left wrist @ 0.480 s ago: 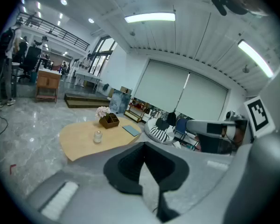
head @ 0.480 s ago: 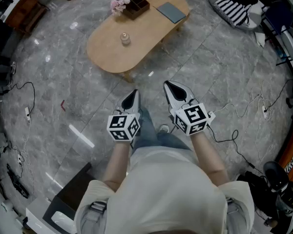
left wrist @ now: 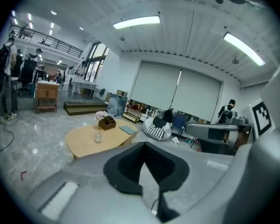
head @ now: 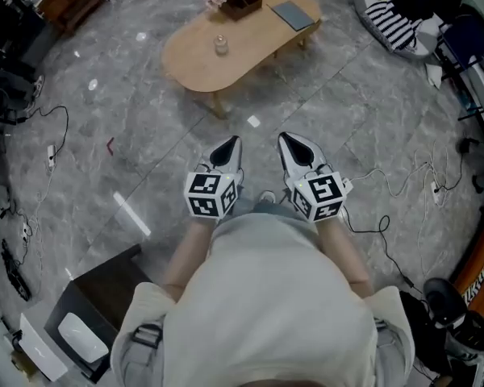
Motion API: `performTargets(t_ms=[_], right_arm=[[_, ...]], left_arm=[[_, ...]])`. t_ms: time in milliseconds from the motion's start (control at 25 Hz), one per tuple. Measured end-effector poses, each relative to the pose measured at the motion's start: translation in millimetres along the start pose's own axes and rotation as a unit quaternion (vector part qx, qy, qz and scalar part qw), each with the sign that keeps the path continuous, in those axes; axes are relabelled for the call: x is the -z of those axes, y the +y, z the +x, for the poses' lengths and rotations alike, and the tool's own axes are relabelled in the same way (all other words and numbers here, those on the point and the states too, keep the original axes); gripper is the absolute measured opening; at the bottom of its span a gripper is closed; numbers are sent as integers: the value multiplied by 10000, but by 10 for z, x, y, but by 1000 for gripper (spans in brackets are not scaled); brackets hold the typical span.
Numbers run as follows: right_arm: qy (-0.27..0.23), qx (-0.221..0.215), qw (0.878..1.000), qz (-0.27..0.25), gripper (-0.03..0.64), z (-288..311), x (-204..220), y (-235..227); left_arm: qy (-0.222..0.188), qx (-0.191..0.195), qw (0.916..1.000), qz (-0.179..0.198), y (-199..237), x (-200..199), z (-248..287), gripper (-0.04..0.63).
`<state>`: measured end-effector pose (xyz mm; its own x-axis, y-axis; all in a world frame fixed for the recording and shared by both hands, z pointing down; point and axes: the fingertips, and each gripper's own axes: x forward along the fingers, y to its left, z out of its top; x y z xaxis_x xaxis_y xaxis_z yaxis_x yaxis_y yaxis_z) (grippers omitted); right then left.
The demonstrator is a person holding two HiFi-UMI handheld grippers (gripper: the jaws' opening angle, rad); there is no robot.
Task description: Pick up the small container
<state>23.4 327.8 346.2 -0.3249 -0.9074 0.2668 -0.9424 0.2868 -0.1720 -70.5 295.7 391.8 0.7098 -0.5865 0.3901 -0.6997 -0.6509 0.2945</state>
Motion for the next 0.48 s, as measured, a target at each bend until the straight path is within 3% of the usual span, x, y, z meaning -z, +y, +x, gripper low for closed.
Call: performTargets(t_ms=[280, 480], right_arm=[[-168, -170, 9997, -63, -3, -110, -34, 283], [-187, -251, 9995, -69, -3, -134, -25, 249]], left_arm=[[-132, -323, 9993, -154, 132, -5, -336, 2], [-309, -461, 9984, -49, 87, -32, -384, 2]])
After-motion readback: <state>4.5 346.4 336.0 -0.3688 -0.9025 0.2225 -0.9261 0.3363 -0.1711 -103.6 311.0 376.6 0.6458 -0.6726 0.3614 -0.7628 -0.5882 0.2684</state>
